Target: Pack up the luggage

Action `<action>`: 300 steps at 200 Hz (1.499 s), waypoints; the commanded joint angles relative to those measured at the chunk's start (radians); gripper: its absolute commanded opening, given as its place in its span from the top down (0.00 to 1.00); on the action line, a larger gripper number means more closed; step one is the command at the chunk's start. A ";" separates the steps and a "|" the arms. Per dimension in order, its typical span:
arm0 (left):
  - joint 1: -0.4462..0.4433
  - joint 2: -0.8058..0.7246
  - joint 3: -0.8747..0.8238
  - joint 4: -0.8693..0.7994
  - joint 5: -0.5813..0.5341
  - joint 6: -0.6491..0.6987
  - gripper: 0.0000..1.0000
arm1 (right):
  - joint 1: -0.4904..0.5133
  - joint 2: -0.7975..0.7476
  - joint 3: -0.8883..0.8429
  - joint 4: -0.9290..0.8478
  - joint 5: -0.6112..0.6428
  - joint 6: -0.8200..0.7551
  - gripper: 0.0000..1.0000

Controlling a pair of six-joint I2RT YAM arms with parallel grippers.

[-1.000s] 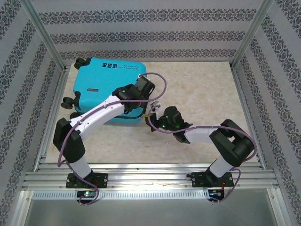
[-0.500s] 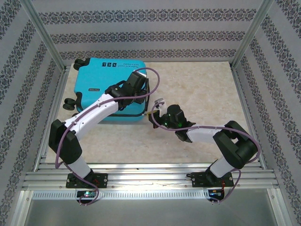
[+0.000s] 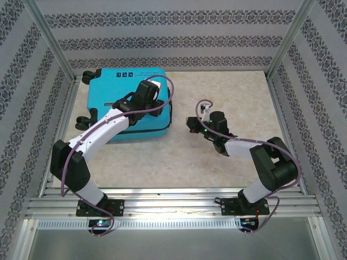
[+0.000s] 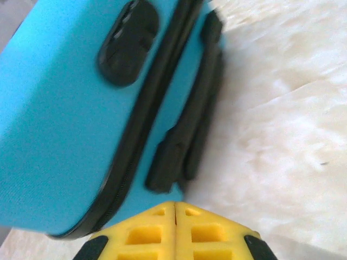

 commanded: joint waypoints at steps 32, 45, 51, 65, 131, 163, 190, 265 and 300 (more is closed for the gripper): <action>0.058 0.024 -0.050 -0.290 -0.035 0.013 0.43 | 0.062 0.073 0.022 0.043 -0.154 -0.144 0.95; 0.057 0.016 -0.036 -0.289 -0.009 0.009 0.43 | 0.095 0.082 0.026 0.015 -0.131 -0.194 0.87; 0.057 0.012 -0.026 -0.290 0.006 0.007 0.42 | 0.110 0.089 0.029 0.015 -0.123 -0.209 0.84; 0.051 0.002 0.001 -0.290 0.026 0.005 0.40 | 0.147 0.106 0.035 0.023 -0.089 -0.230 0.79; 0.025 -0.021 0.122 -0.297 0.087 -0.010 0.33 | 0.220 0.204 0.107 0.063 -0.056 -0.343 0.61; 0.008 -0.017 0.147 -0.299 0.097 -0.013 0.32 | 0.223 0.231 0.148 0.043 -0.052 -0.387 0.58; -0.001 -0.011 0.166 -0.304 0.091 -0.015 0.31 | 0.226 0.253 0.170 0.043 -0.099 -0.425 0.56; -0.014 0.012 0.189 -0.304 0.096 -0.032 0.30 | 0.232 0.319 0.261 0.008 -0.118 -0.478 0.65; -0.013 -0.019 0.159 -0.282 0.061 -0.065 0.30 | 0.232 0.330 0.265 0.042 -0.123 -0.460 0.91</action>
